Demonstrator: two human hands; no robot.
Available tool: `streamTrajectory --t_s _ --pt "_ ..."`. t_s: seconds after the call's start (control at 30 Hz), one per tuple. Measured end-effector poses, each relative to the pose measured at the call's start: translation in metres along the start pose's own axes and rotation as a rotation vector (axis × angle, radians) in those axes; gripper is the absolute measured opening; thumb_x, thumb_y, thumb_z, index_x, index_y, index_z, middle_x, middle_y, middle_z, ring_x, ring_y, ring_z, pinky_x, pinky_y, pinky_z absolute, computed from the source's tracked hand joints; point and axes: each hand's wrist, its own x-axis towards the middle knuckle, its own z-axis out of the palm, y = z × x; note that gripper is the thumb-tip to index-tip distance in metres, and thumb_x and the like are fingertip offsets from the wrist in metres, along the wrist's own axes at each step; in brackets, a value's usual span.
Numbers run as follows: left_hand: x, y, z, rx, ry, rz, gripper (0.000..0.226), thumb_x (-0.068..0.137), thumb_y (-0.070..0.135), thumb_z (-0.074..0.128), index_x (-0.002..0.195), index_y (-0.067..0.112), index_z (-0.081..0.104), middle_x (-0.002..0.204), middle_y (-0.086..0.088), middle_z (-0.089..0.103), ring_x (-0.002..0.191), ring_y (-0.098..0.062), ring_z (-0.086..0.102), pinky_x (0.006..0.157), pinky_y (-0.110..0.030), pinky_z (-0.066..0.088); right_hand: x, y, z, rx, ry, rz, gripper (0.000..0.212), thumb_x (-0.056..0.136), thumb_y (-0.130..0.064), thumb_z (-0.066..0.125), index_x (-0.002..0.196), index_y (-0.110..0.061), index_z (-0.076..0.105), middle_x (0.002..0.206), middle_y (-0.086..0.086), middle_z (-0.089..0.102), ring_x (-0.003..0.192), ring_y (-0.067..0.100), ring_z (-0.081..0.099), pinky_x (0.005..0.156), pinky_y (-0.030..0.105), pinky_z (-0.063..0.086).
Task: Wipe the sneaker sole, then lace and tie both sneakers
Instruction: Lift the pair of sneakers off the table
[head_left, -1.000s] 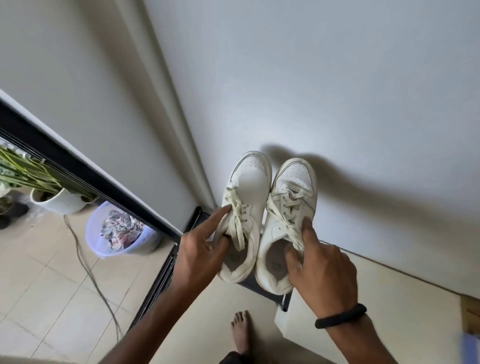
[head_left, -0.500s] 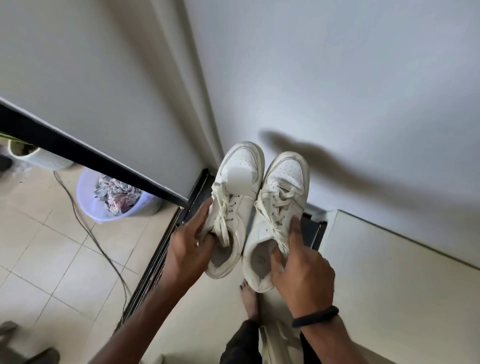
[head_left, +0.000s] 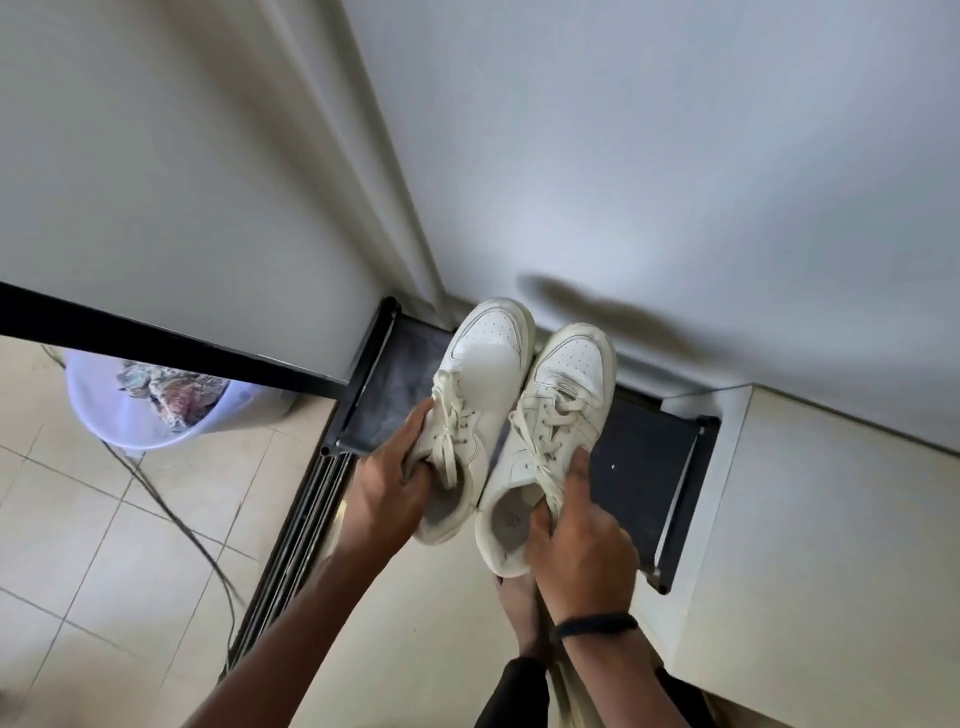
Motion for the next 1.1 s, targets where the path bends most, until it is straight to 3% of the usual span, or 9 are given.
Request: streamTrajectory --t_s 0.1,0.23,0.4,0.53,0.6,0.7,0.77,1.1 --pt "0.009 -0.014 0.017 0.005 -0.013 -0.008 0.074 0.086 -0.016 0.05 0.15 0.021 0.053 0.123 0.006 0.067 0.091 -0.001 0.061 0.076 0.005 0.038 0.011 0.007 0.022 -0.005 -0.055 0.042 0.077 0.099 -0.036 0.05 0.161 -0.019 0.006 0.105 0.007 0.073 0.1 0.03 0.07 0.081 0.041 0.055" --pt "0.022 -0.032 0.033 0.051 0.0 -0.007 0.075 0.085 -0.017 0.05 0.149 0.022 0.054 0.121 -0.006 0.073 0.081 -0.009 0.062 0.072 0.003 0.039 0.021 0.015 0.044 -0.022 -0.125 0.087 0.077 0.101 -0.037 0.048 0.16 -0.019 0.002 0.108 0.007 0.072 0.103 0.028 0.07 0.084 0.041 0.055" --pt "0.037 -0.055 0.046 0.084 -0.013 -0.029 0.077 0.086 -0.015 0.049 0.152 0.026 0.051 0.122 -0.006 0.073 0.095 -0.014 0.066 0.077 0.005 0.04 0.039 0.025 0.066 -0.038 -0.158 0.089 0.077 0.102 -0.038 0.047 0.16 -0.02 0.001 0.106 0.004 0.071 0.103 0.026 0.07 0.083 0.039 0.054" --pt "0.046 -0.071 0.057 0.091 -0.032 -0.042 0.077 0.088 -0.015 0.049 0.153 0.026 0.048 0.122 -0.004 0.072 0.096 -0.014 0.068 0.08 0.004 0.043 0.049 0.033 0.084 -0.047 -0.157 0.094 0.076 0.102 -0.036 0.047 0.16 -0.021 0.001 0.105 0.003 0.071 0.101 0.026 0.07 0.083 0.04 0.056" --pt "0.05 -0.077 0.062 0.101 -0.032 -0.027 0.077 0.088 -0.015 0.048 0.153 0.027 0.049 0.123 -0.007 0.073 0.096 -0.018 0.071 0.085 -0.005 0.05 0.051 0.036 0.09 -0.039 -0.151 0.107 0.076 0.101 -0.036 0.048 0.16 -0.02 0.002 0.105 0.003 0.071 0.101 0.026 0.07 0.083 0.041 0.056" --pt "0.053 -0.08 0.068 0.11 -0.009 -0.002 0.076 0.087 -0.016 0.049 0.152 0.025 0.051 0.126 -0.013 0.073 0.103 -0.029 0.072 0.097 -0.033 0.057 0.052 0.041 0.096 -0.031 -0.153 0.113 0.075 0.101 -0.035 0.048 0.161 -0.02 0.004 0.106 0.004 0.071 0.101 0.027 0.07 0.083 0.042 0.057" --pt "0.053 -0.081 0.072 0.109 0.002 0.038 0.073 0.088 -0.017 0.049 0.151 0.021 0.052 0.13 -0.014 0.071 0.109 -0.033 0.072 0.099 -0.043 0.057 0.053 0.044 0.098 -0.024 -0.147 0.111 0.074 0.102 -0.034 0.048 0.161 -0.02 0.004 0.109 0.004 0.071 0.103 0.027 0.07 0.083 0.042 0.057" --pt "0.053 -0.097 0.086 0.163 -0.005 0.158 0.067 0.09 -0.015 0.049 0.151 0.01 0.049 0.142 -0.021 0.063 0.128 -0.036 0.064 0.11 -0.041 0.049 0.063 0.053 0.103 -0.014 -0.146 0.098 0.071 0.102 -0.035 0.045 0.159 -0.022 0.006 0.118 0.005 0.066 0.107 0.029 0.067 0.084 0.042 0.053"
